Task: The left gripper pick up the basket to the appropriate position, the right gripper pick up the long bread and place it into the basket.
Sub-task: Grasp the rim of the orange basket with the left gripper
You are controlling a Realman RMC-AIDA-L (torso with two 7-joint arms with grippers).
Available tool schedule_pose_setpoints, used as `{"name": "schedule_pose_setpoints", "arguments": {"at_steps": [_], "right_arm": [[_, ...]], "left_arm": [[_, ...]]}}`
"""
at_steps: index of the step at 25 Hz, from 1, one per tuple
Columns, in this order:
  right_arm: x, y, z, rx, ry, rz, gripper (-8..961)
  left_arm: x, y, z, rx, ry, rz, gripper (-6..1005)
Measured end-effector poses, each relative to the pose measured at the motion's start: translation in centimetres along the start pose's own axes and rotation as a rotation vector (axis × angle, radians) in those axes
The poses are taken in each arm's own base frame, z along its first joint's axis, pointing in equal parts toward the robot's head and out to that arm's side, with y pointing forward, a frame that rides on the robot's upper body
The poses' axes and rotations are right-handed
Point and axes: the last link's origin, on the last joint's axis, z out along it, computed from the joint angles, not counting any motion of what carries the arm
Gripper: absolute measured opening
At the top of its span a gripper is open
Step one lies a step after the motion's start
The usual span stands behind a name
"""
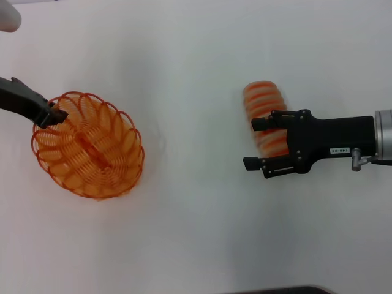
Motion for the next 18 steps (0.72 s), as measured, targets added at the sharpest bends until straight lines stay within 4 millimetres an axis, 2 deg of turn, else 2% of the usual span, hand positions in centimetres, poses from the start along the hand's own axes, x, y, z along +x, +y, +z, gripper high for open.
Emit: {"name": "schedule_pose_setpoints", "arguments": {"at_steps": [9, 18], "right_arm": [[-0.1, -0.4, 0.1, 0.021, -0.004, -0.001, 928], [-0.1, -0.8, -0.2, 0.054, -0.02, 0.006, 927]], "left_arm": [[0.9, 0.4, -1.3, -0.052, -0.035, -0.257, 138], [1.4, 0.4, -2.8, -0.077, -0.014, -0.413, 110]]}}
